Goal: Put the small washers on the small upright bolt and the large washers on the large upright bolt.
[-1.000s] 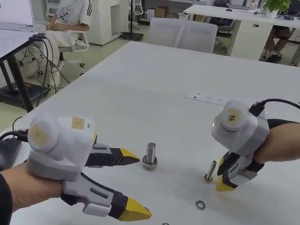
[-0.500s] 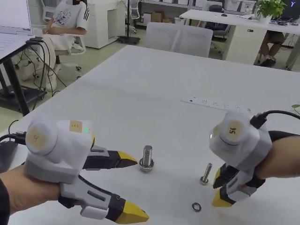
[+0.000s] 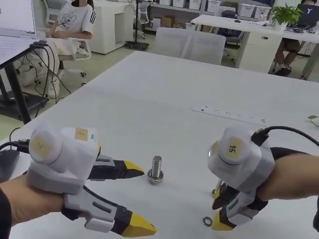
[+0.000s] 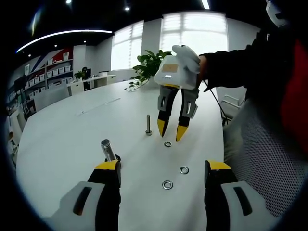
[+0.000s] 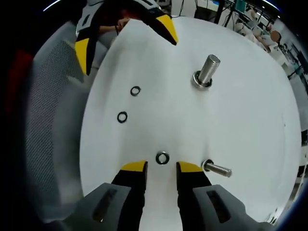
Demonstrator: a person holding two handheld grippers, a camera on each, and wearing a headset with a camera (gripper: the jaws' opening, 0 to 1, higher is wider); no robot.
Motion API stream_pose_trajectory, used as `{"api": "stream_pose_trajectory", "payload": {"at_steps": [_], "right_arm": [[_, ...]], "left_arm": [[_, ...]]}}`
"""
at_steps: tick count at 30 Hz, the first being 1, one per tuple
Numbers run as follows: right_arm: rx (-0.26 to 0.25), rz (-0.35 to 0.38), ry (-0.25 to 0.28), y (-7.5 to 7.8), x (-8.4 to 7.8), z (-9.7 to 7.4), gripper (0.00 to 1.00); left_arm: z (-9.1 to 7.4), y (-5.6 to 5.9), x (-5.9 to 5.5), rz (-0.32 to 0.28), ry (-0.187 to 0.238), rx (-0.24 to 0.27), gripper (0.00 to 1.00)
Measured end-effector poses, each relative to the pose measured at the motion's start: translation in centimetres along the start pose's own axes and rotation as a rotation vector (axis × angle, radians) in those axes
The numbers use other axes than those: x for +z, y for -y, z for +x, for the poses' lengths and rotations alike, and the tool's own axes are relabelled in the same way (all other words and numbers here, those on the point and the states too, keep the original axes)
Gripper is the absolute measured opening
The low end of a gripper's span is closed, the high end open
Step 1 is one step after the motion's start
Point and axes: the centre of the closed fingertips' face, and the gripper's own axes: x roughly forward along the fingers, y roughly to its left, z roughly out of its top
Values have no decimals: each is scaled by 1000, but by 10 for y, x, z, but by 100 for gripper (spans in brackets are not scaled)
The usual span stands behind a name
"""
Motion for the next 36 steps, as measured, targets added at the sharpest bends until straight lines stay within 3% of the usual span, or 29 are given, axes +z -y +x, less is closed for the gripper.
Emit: {"api": "stream_pose_trajectory", "payload": {"at_steps": [9, 36], "right_arm": [[1, -32, -37, 0, -1, 12, 24], [-16, -59, -60, 3, -1, 15, 14]], "left_arm": [[-3, 0, 0, -6, 9, 3, 70], [-2, -1, 2, -11, 22, 3, 69]]}}
